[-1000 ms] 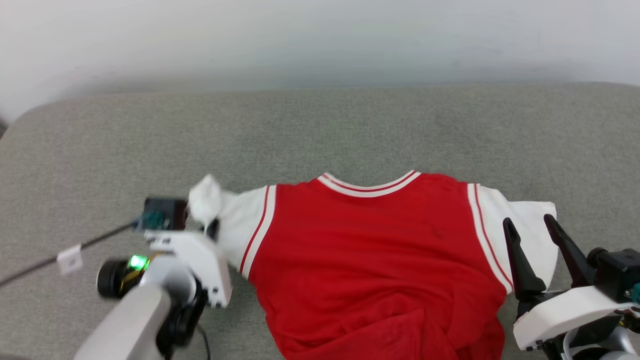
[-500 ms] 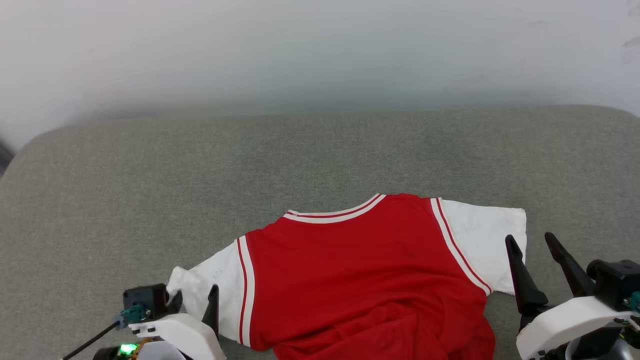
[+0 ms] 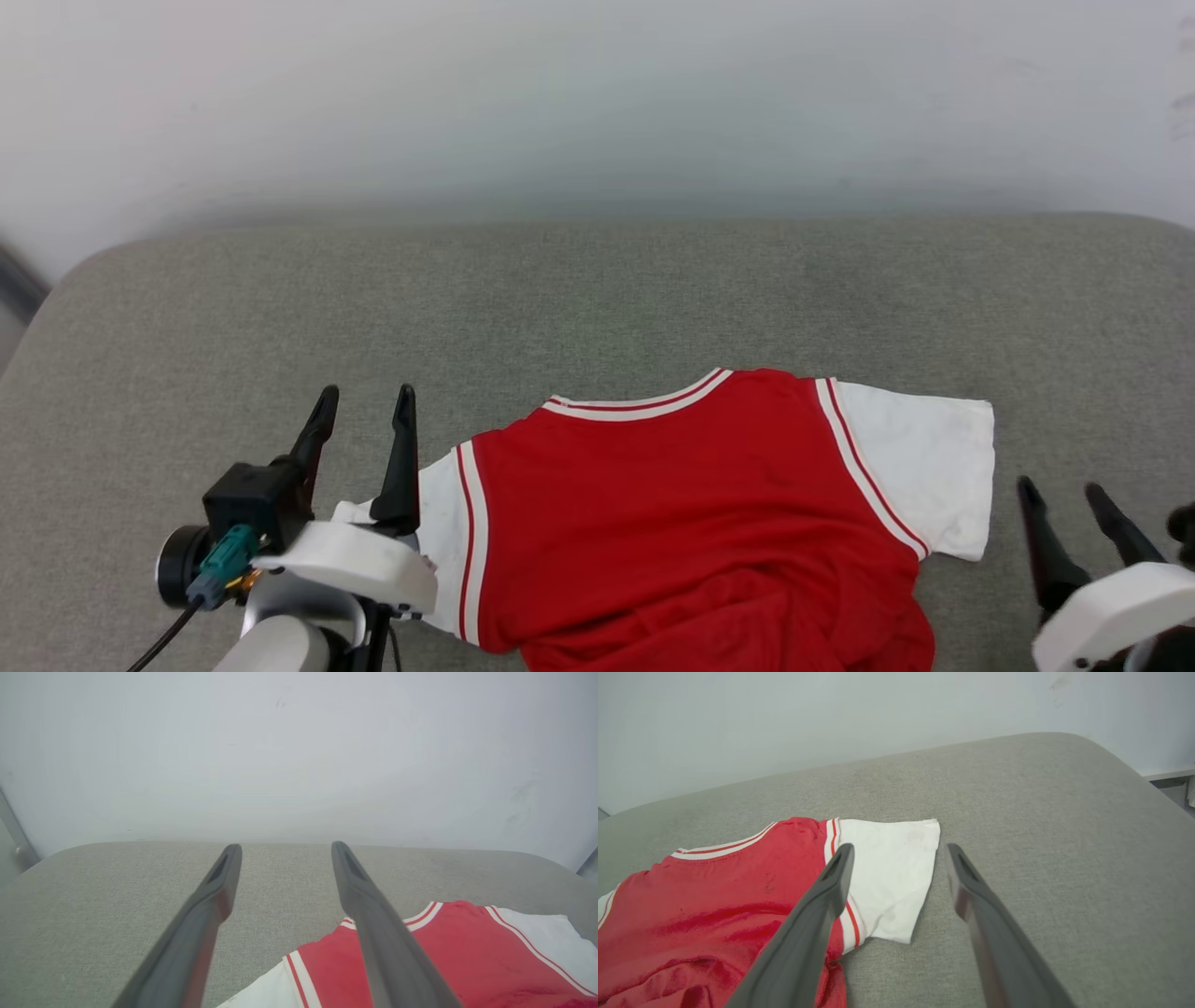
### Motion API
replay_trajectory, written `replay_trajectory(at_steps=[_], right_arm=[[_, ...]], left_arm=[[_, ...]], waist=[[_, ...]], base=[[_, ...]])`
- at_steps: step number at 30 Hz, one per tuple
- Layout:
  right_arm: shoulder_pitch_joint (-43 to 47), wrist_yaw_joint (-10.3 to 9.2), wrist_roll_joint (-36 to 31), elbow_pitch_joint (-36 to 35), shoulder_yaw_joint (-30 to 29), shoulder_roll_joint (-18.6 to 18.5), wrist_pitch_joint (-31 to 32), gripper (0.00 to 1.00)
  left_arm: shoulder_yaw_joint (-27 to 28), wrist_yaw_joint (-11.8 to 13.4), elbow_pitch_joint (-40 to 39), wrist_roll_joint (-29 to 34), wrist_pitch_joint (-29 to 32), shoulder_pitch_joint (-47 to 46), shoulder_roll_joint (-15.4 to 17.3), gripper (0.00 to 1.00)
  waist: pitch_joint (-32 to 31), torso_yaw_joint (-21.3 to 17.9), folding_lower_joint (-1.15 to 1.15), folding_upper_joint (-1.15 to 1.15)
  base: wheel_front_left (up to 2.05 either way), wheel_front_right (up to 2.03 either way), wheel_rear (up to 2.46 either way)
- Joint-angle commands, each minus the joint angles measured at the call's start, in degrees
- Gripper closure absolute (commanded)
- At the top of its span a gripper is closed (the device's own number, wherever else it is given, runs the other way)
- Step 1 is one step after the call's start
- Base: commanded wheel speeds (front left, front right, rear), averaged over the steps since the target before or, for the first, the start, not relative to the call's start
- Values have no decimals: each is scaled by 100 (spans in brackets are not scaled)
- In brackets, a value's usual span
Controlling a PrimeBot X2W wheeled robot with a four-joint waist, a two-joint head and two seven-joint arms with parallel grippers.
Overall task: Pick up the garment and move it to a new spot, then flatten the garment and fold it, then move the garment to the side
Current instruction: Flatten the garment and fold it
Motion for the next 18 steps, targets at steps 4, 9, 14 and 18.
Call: replay_trajectory(at_steps=[4,9,14,18], right_arm=[[-246,-3,315,454,-342,-274,352,0],[-856,-4,792,1083,-584,-702,1272,0],[-1729,-3,1130,1593,-446,-1126,2574,0],[-2331,-3,1168,1900,-332,-1355,3389,0]], left_arm=[[-24,-95,1,91,-68,-251,-90,0],[-29,-154,-78,194,-125,-484,-260,0],[41,-234,-65,289,-169,-650,-419,0],[104,-318,-67,371,-190,-766,-524,0]], waist=[[216,186,0,0],[641,422,0,0],[1018,603,0,0],[1278,737,0,0]], base=[[0,0,0],[0,0,0],[0,0,0],[0,0,0]])
